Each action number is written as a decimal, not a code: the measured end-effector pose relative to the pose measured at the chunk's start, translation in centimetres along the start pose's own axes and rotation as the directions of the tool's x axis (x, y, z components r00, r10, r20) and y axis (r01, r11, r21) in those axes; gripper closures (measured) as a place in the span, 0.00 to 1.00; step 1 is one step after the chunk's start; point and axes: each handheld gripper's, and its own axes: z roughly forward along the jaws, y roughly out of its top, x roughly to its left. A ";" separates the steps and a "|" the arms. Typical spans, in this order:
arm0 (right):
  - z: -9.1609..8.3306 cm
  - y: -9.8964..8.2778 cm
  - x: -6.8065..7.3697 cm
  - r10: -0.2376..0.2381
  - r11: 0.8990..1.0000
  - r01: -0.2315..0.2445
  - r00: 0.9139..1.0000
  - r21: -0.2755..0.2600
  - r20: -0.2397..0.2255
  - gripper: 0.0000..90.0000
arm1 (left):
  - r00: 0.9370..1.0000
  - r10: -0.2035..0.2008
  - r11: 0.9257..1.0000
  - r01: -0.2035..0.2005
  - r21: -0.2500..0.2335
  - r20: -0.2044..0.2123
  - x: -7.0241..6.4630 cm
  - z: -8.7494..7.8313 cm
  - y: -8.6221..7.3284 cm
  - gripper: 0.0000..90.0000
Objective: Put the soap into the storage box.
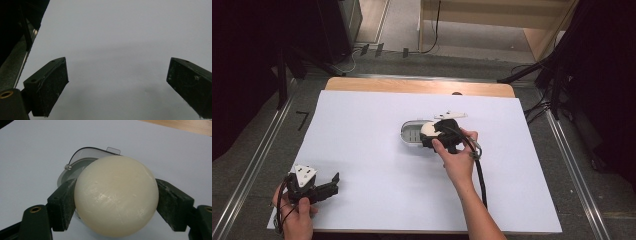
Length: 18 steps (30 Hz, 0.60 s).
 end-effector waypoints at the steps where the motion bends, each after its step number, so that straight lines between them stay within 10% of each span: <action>1: 0.1 0.1 0.0 0.002 1.000 -0.002 1.000 -0.002 -0.001 0.27 | 1.000 0.000 1.000 0.000 0.000 0.000 0.0 0.0 0.0 0.05; 18: 2.0 0.9 0.4 0.009 1.000 -0.009 1.000 0.018 0.006 0.28 | 1.000 0.000 1.000 0.000 0.004 0.003 0.0 0.0 0.0 0.05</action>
